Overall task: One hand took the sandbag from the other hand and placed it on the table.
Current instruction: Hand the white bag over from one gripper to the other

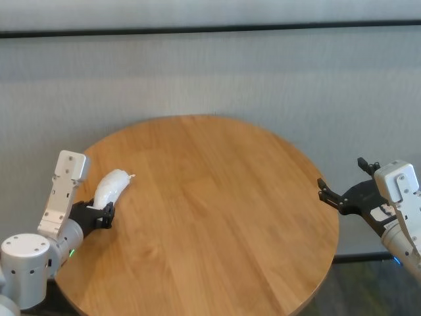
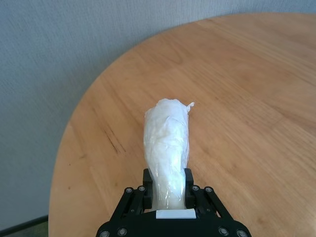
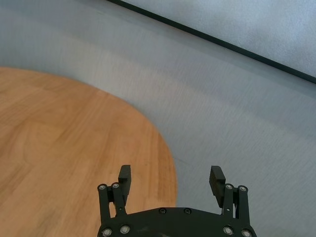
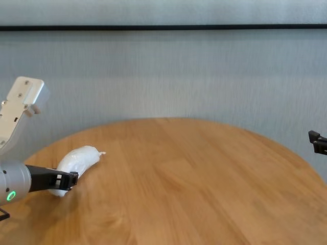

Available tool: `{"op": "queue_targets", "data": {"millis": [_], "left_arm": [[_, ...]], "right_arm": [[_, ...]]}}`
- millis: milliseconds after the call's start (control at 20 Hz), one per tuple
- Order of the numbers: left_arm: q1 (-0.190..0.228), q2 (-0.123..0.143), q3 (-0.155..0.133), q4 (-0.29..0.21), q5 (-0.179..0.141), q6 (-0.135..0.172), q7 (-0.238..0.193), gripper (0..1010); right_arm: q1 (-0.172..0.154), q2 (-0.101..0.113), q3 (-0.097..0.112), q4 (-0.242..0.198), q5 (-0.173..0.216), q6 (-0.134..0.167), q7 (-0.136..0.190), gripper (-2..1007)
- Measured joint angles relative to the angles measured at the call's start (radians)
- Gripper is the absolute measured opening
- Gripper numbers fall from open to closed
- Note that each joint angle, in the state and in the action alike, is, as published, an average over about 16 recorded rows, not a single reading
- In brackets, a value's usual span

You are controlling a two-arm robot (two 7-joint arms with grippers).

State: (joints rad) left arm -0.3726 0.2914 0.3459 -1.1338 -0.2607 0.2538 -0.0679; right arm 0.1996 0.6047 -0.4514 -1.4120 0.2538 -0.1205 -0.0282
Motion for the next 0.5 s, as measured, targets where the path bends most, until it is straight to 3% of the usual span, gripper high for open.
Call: {"op": "queue_targets", "data": {"millis": [500], "left_arm": [[0.011, 0.000, -0.010, -0.009, 0.002, -0.028, -0.036, 368]], "right_arm": [[0.000, 0.000, 0.000, 0.000, 0.000, 0.000, 0.000, 1001]]}}
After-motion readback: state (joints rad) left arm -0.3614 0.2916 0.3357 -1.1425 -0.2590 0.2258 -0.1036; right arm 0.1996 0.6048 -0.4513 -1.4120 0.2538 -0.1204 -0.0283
